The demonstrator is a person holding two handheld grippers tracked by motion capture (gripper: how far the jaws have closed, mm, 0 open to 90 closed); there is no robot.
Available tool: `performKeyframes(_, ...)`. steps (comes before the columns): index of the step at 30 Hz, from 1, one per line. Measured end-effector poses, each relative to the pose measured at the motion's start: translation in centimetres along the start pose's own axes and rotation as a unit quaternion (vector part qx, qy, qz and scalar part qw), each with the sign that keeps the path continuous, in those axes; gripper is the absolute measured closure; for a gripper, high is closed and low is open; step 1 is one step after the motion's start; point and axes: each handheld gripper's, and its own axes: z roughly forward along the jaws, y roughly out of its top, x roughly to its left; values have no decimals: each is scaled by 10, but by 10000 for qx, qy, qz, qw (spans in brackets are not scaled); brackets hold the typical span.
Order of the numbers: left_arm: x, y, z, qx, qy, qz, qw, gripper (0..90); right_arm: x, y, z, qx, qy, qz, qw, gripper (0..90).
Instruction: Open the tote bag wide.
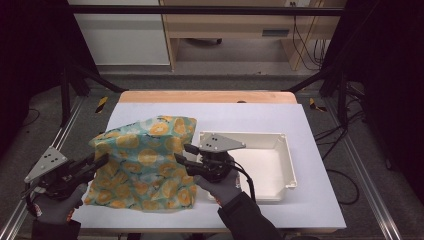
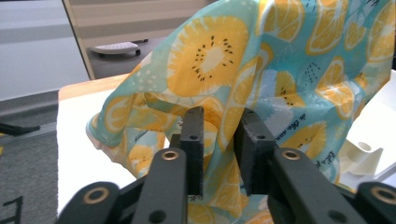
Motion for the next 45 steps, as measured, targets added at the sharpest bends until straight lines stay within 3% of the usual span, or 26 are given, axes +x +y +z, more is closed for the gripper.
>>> performKeyframes(6, -2, -1, 0, 41, -43, 47, 10000, 826, 2, 4, 4, -39, -4, 26, 10000, 752)
performKeyframes(7, -2, -2, -1, 49, -70, 41, 10000, 835, 2, 5, 4, -31, 3, 72, 10000, 825)
performKeyframes(11, -2, -2, -2, 47, -104, 31, 9999, 863, 2, 8, 3, 65, 62, 68, 9999, 897)
performKeyframes(22, -3, -3, -8, -16, -140, -16, 9999, 889, 9, 10, -7, 47, 256, 1, 9997, 900)
performKeyframes(24, -4, -4, -10, -3, -132, 20, 9999, 892, 12, 7, -8, 40, 372, 6, 9993, 900)
performKeyframes(34, -7, -15, -13, 70, -152, 41, 9999, 897, 19, -8, -13, 120, 531, -41, 9985, 900)
performKeyframes(45, -8, -24, -6, 220, -187, 59, 9996, 899, 20, -27, 3, 529, 506, 17, 9973, 900)
